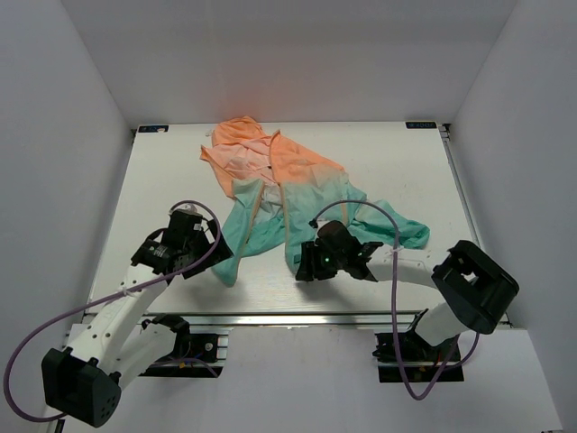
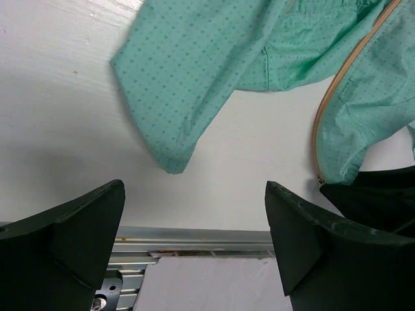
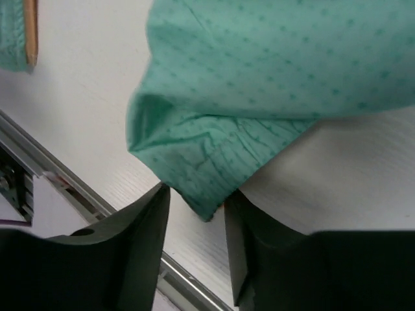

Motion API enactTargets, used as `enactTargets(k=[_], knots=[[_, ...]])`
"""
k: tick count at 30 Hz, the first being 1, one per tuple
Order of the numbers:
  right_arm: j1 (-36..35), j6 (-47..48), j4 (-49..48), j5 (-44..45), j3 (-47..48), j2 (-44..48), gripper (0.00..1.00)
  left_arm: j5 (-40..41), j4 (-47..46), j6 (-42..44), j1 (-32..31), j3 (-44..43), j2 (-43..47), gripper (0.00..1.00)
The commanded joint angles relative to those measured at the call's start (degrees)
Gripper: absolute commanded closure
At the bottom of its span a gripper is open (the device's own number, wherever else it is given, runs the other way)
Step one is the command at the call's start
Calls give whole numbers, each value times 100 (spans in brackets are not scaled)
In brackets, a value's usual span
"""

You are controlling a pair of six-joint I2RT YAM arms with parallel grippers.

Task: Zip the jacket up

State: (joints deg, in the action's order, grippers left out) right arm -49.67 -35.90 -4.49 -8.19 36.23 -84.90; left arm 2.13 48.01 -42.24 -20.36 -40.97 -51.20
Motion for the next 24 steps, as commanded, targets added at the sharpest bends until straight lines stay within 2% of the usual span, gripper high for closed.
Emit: enactTargets(k=[1, 3, 5, 6, 8, 9, 10, 12, 13, 17, 19, 20, 22, 23, 24], knots=[[-226, -338, -96, -42, 139, -114, 58, 51, 86, 23, -12, -165, 137, 2], [-367, -549, -34, -130, 253, -114, 74, 42, 103, 14, -12, -192, 128, 2], [-561, -751, -87, -279, 323, -88, 81, 33, 112, -21, -12, -210, 128, 2], [-596, -1048, -383, -411, 289, -44, 87, 33, 112, -30, -12, -210, 137, 2], [-667, -1383, -998, -814, 44, 0, 89, -11, 112, -48, -12, -218, 128, 2], [-693, -1811, -1323, -877, -80, 131, 98, -28, 86, -48, -12, -210, 137, 2], [-754, -2033, -2101, -930, -211, 175, 100, -63, 68, -30, -12, -201, 137, 2], [-790, -2707, -2966, -1114, -632, 176, 100, -81, 59, -21, -12, -174, 154, 2], [-816, -2903, -3840, -1124, -791, 150, 100, -81, 68, -21, -12, -174, 154, 2], [-834, -3668, -5621, -870, -1635, 53, 100, -125, 77, -48, -12, -183, 198, 2], [-834, -3792, -5546, -869, -1794, -17, 93, -143, 51, -56, -12, -166, 242, 2], [-834, -3723, -4927, -834, -1769, -17, 92, -143, 42, -65, -12, -174, 242, 2], [-834, -3434, -4117, -729, -1646, 131, 79, -108, 94, -74, -12, -209, 233, 2], [-834, -3050, -3120, -372, -1584, 271, 72, -90, 112, -74, -12, -227, 216, 2], [-834, -2880, -2623, -133, -1523, 638, 58, -29, 182, -74, -12, -262, 198, 2]])
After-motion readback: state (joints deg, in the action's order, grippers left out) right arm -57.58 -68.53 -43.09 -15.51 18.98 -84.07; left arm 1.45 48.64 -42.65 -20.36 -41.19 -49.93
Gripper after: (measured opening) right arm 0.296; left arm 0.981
